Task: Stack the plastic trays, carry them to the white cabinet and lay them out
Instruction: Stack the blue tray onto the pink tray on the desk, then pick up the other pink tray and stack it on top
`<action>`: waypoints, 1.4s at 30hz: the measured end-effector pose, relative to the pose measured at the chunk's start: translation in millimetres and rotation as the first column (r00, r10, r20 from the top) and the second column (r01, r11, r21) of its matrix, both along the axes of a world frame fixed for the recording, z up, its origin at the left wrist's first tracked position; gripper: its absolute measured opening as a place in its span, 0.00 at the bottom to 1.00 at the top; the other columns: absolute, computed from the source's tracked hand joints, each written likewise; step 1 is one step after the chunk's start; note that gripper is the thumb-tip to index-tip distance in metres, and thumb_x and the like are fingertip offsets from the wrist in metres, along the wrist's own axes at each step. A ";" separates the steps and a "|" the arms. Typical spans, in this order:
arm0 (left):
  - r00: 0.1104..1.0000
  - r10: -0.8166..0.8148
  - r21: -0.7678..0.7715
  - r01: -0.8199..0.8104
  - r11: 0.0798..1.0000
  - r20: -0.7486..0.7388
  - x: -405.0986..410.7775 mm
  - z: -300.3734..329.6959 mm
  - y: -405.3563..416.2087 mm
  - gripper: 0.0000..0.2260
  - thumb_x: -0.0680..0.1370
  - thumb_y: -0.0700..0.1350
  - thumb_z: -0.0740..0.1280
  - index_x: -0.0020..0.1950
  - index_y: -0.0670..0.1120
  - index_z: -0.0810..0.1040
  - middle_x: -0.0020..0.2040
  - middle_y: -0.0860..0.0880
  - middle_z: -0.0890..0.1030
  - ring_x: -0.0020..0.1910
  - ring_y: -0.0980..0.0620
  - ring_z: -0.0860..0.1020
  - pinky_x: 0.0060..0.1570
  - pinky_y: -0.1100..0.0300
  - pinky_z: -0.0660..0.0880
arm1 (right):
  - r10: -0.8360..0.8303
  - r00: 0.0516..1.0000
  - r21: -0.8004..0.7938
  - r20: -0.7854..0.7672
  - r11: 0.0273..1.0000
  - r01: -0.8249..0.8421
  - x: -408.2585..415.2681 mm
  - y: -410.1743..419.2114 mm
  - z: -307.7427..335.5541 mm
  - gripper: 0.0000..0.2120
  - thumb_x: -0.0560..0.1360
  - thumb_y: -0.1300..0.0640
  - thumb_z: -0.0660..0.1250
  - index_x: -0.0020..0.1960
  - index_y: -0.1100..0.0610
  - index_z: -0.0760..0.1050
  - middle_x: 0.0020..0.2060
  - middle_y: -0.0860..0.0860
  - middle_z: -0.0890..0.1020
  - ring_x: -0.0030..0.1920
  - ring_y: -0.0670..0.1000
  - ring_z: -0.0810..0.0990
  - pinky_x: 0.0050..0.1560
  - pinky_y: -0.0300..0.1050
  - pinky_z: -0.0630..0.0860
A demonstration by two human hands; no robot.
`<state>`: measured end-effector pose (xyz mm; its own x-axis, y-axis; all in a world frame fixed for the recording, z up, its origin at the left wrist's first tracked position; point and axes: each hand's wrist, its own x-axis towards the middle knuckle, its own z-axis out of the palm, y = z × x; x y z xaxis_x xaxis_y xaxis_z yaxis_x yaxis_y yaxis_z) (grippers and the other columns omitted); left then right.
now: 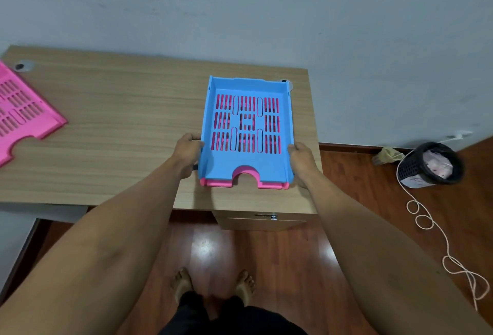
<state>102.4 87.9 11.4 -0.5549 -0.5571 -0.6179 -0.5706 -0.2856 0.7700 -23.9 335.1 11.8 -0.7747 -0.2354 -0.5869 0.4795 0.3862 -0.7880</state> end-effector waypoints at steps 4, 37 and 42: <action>1.000 -0.010 -0.019 0.010 1.000 0.007 -0.9 0.4 3.7 0.10 0.83 0.45 0.59 0.62 0.45 0.72 0.53 0.46 0.84 0.51 0.48 0.84 0.52 0.47 0.81 | 0.018 0.999 0.056 -0.043 0.998 -0.016 3.9 -2.0 4.5 0.10 0.86 0.48 0.58 0.58 0.53 0.74 0.47 0.51 0.87 0.44 0.50 0.88 0.52 0.51 0.82; 0.944 0.324 -0.475 -0.261 0.840 0.054 300.2 62.5 -353.4 0.20 0.77 0.47 0.69 0.67 0.41 0.76 0.64 0.44 0.79 0.59 0.45 0.78 0.61 0.56 0.75 | 0.559 0.602 0.207 -0.570 0.807 -0.553 241.3 -492.8 34.6 0.15 0.81 0.61 0.63 0.65 0.61 0.79 0.57 0.60 0.85 0.57 0.61 0.83 0.62 0.54 0.78; 0.927 0.358 -0.502 -0.258 0.826 0.113 337.0 59.6 -395.3 0.26 0.78 0.46 0.67 0.74 0.40 0.70 0.71 0.40 0.75 0.66 0.41 0.76 0.66 0.53 0.73 | 0.621 0.564 0.238 -0.544 0.759 -0.606 268.2 -546.5 30.3 0.15 0.82 0.62 0.62 0.67 0.63 0.77 0.60 0.61 0.83 0.59 0.61 0.82 0.58 0.50 0.76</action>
<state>439.4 -307.5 70.9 -0.2017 -0.9281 -0.3130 -0.6650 -0.1049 0.7394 244.3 -211.4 42.0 -0.6237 -0.7742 -0.1074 -0.4051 0.4377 -0.8027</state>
